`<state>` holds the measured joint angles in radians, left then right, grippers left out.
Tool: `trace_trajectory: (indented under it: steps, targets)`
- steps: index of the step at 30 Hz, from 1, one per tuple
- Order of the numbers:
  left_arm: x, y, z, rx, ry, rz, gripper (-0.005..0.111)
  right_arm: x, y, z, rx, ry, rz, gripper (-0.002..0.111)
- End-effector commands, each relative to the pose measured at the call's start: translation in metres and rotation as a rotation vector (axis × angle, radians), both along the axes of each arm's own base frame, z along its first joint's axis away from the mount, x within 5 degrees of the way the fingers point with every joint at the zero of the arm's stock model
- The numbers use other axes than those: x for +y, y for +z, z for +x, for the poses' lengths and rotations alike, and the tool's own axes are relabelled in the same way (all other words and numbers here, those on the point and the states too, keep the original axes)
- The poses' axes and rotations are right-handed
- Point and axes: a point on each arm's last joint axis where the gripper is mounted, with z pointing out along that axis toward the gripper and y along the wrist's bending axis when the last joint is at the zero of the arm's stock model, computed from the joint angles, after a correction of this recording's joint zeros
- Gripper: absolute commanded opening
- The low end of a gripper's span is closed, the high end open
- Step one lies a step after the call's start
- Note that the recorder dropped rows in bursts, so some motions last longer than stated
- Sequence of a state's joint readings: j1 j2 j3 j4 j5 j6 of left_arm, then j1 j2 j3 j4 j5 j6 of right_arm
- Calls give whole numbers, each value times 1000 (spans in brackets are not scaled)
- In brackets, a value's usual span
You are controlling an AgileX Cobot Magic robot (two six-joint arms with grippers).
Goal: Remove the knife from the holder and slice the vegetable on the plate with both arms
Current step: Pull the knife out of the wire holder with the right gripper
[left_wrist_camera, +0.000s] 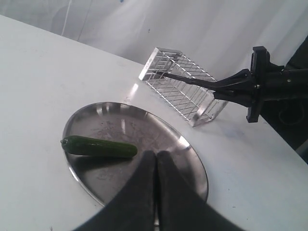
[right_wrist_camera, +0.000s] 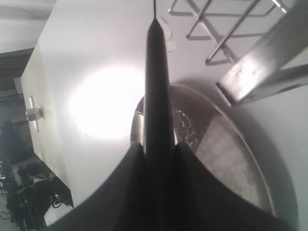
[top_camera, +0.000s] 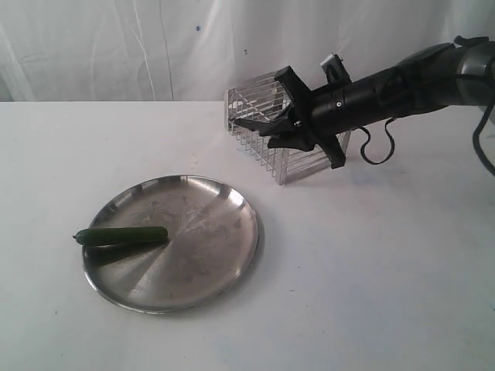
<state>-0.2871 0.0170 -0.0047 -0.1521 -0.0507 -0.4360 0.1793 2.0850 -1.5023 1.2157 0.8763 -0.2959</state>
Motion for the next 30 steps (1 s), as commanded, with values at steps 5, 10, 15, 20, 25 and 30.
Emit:
trace_trajectory:
  steps: [5,10,15,20,25,30]
  targets:
    - [0,-1,0,-1,-2,-8,0,-1,4,-5,-7,65,-47,18]
    - [0,-1,0,-1,-2,-8,0,-9,4,-18,-10,125,-181,18]
    - [0,-1,0,-1,-2,-8,0,-20,14,-55,-19,160,-262,18]
    - [0,-1,0,-1,-2,-8,0,-35,49,-97,-165,144,-375,18]
    - [0,-1,0,-1,-2,-8,0,-42,77,-135,-339,123,-454,18]
    - [0,-1,0,-1,-2,-8,0,-44,88,-175,-453,75,-473,18]
